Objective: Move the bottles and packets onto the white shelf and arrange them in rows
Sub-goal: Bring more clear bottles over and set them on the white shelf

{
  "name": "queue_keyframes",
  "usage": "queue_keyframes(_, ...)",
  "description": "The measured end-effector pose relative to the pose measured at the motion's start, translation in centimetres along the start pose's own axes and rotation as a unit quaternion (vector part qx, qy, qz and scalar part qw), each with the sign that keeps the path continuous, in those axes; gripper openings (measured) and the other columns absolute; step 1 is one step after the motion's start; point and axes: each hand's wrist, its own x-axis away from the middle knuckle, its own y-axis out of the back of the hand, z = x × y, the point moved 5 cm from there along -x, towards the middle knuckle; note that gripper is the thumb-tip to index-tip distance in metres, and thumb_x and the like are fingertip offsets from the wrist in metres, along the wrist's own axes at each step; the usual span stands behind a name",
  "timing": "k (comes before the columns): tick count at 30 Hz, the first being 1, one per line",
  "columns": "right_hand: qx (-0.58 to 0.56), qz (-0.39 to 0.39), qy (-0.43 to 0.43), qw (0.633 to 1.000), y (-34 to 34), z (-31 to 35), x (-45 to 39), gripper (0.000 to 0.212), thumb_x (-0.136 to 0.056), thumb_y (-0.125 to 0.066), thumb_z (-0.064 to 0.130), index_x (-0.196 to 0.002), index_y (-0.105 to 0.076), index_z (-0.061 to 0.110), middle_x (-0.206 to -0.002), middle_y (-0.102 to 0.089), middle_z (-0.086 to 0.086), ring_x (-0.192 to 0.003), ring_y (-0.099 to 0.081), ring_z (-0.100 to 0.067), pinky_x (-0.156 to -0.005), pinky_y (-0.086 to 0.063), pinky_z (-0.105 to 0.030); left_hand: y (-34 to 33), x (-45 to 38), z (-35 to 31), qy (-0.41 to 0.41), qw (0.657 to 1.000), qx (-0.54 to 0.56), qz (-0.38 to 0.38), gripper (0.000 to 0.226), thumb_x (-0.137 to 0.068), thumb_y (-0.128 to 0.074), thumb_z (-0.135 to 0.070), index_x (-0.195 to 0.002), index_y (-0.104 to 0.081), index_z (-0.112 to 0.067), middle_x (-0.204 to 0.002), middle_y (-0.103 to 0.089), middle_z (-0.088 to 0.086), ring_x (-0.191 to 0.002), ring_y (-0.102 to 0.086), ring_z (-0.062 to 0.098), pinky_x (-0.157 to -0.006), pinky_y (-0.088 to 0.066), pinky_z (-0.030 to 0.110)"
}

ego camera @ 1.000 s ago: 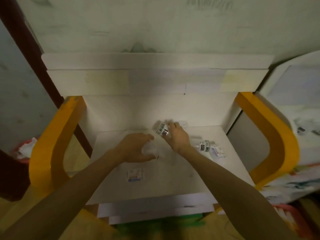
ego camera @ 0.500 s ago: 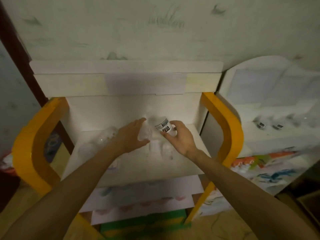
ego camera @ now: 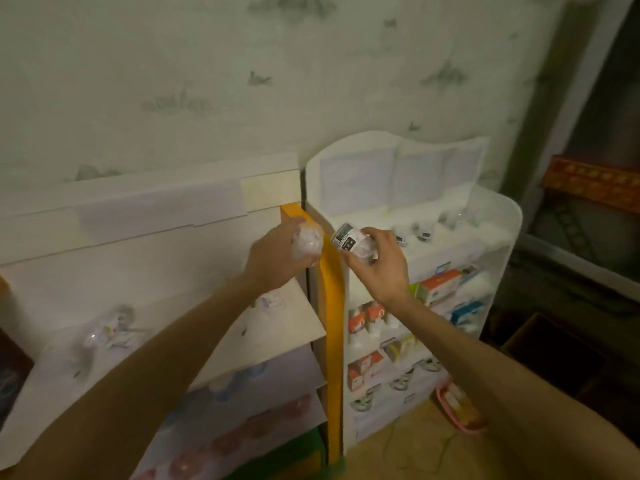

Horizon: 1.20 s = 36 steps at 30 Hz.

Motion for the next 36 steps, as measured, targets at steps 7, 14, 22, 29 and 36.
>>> queue_keyframes(7,0.095,-0.004,-0.089,0.991,6.4,-9.3,-1.5,0.071,-0.077,-0.071,0.057,-0.135,-0.044,0.025,-0.130,-0.049,0.005,-0.109,-0.057,-0.015,-0.083,-0.052,-0.036,-9.2,-5.6,-7.7,-0.068,0.995,-0.033,0.069,0.079,-0.076,-0.070,-0.062,-0.141,-0.035,-0.033,-0.133,-0.058,-0.004,-0.114,-0.060,0.019,-0.090,-0.052,0.040)
queue_keyframes(14,0.133,0.020,-0.144,0.980,10.1,-19.3,-6.8,0.082,-0.073,-0.073,0.060,-0.139,-0.042,0.022,-0.137,-0.053,0.002,-0.119,-0.055,-0.019,-0.093,-0.052,-0.042,-19.9,-12.9,-10.7,-0.107,0.979,-0.104,0.139,0.069,-0.077,-0.066,-0.058,-0.133,-0.038,-0.028,-0.124,-0.061,-0.004,-0.107,-0.063,0.024,-0.085,-0.052,0.039)
queue_keyframes(22,0.178,0.044,-0.165,0.969,12.4,-28.4,-16.2,0.078,-0.073,-0.075,0.056,-0.138,-0.042,0.027,-0.136,-0.047,0.003,-0.120,-0.052,-0.020,-0.096,-0.051,-0.045,-28.5,-22.1,-10.9,-0.068,0.972,-0.109,0.197,0.070,-0.074,-0.071,-0.054,-0.128,-0.041,-0.023,-0.126,-0.056,-0.002,-0.097,-0.064,0.030,-0.080,-0.050,0.036)
queue_keyframes(29,0.211,0.141,-0.188,0.949,10.4,-32.7,-19.6,0.088,-0.072,-0.076,0.054,-0.145,-0.035,0.028,-0.140,-0.046,0.003,-0.123,-0.051,-0.023,-0.100,-0.050,-0.045,-33.2,-25.7,-9.7,-0.056,0.957,-0.156,0.237,0.070,-0.074,-0.064,-0.073,-0.120,-0.049,-0.022,-0.113,-0.064,-0.002,-0.098,-0.063,0.026,-0.078,-0.047,0.035)
queue_keyframes(36,0.286,0.219,-0.073,0.930,8.6,-35.1,-22.3,0.080,-0.081,-0.072,0.049,-0.147,-0.032,0.027,-0.144,-0.045,0.001,-0.125,-0.049,-0.023,-0.098,-0.050,-0.043,-38.1,-28.4,-9.6,-0.080,0.946,-0.151,0.277,0.071,-0.079,-0.064,-0.053,-0.138,-0.045,-0.020,-0.130,-0.057,0.000,-0.112,-0.059,0.026,-0.090,-0.050,0.038)
